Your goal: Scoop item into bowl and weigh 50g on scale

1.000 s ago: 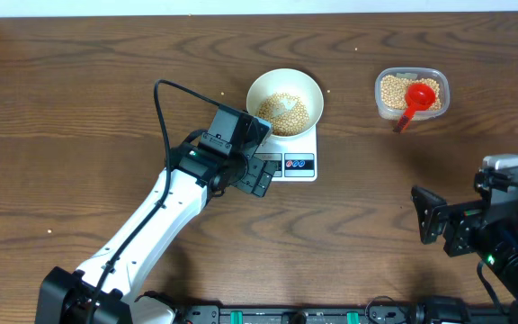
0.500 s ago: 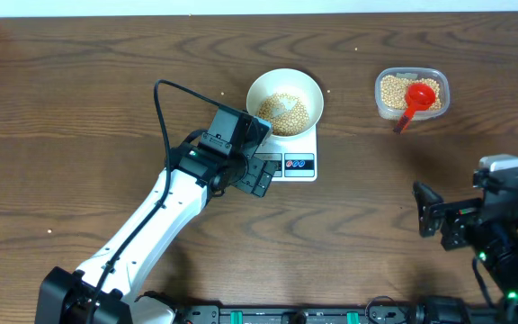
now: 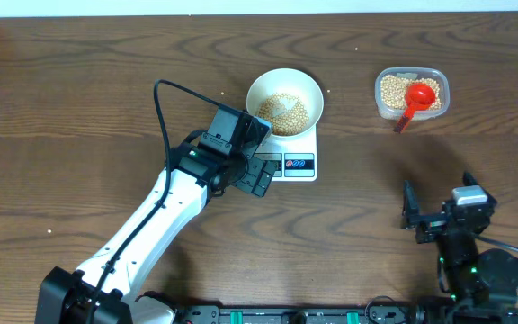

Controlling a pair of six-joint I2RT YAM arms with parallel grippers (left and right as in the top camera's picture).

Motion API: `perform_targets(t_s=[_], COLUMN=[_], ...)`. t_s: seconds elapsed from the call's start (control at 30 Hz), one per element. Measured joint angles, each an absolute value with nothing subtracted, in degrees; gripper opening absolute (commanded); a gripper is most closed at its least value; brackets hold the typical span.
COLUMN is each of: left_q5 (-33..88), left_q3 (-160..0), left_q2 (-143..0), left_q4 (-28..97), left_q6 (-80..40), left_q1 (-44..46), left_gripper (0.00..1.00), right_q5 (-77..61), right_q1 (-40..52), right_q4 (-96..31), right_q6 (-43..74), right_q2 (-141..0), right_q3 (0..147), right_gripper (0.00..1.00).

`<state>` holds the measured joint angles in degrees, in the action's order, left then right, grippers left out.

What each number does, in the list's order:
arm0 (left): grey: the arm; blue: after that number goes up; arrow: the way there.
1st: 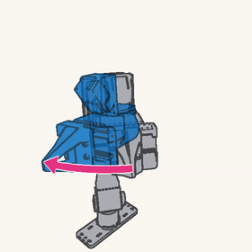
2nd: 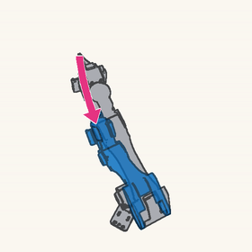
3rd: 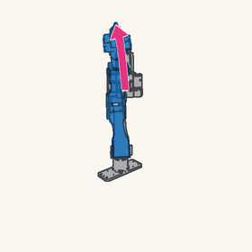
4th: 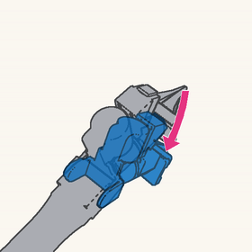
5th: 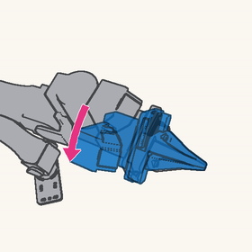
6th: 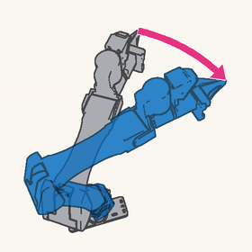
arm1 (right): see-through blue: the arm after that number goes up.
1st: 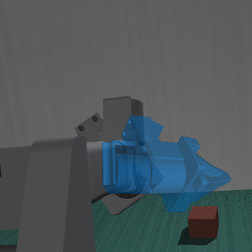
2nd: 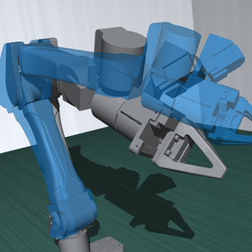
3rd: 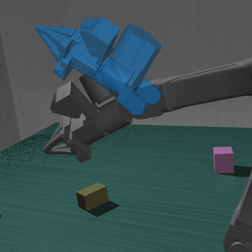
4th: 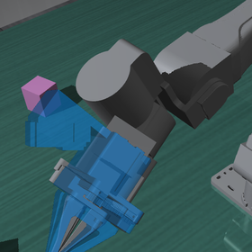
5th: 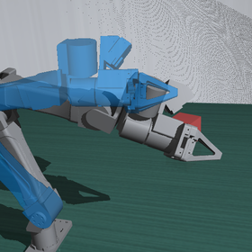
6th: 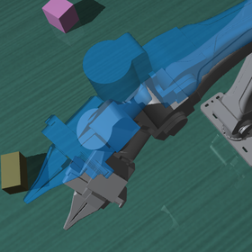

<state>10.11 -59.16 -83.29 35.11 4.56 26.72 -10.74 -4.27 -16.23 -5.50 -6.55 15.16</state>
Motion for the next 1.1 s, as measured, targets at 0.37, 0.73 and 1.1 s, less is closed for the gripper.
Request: perform_targets(t_s=[0.37,0.73,1.1], left_q5=[10.1,10.1,10.1], left_q3=[-59.2,-59.2,-59.2], left_q2=[-83.3,-83.3,-83.3], left_q4=[35.1,35.1,35.1], left_q6=[4.6,4.6,4.6], left_q1=[26.7,26.7,26.7], left_gripper=[0.93,0.93,0.93], right_q5=[-10.5,-10.4,-10.4], right_q1=[-4.1,-3.4,-3.4], right_q4=[-2.1,-3.2,-3.2], right_q6=[-5.7,-6.5,-6.5], right_q2=[-1.1,-0.8,-0.8], right_q3=[0.4,0.4,0.4], right_gripper=[0.99,0.99,0.99])
